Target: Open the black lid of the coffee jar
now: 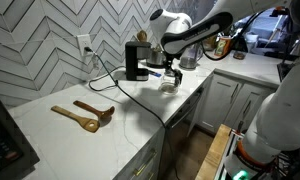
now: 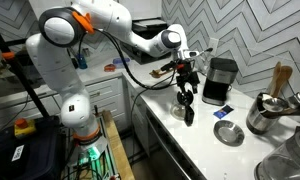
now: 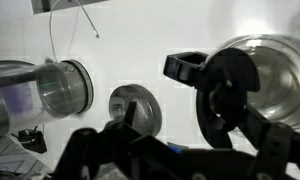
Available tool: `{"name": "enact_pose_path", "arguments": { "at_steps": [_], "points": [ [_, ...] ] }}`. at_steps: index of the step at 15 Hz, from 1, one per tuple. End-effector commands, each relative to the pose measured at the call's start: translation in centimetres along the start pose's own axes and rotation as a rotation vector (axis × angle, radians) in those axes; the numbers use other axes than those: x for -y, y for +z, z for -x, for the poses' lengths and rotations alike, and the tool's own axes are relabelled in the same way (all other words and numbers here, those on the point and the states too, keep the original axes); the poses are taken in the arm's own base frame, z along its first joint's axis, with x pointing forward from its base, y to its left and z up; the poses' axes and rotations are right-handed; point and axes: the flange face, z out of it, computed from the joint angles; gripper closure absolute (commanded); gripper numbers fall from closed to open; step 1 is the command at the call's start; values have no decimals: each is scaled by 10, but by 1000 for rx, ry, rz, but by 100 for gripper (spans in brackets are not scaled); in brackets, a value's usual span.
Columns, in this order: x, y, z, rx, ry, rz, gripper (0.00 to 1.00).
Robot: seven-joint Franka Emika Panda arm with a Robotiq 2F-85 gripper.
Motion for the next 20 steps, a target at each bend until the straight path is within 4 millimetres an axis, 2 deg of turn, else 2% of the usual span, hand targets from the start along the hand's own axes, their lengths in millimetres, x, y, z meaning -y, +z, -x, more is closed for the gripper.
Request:
{"name": "enact_pose_path", "arguments": {
  "at_steps": [1, 9, 20],
  "points": [
    [-18, -2, 8, 21, 16, 31, 0],
    [-46, 15, 13, 48, 40, 58, 0],
    [-65, 28, 20, 66, 75, 44, 0]
  ]
}}
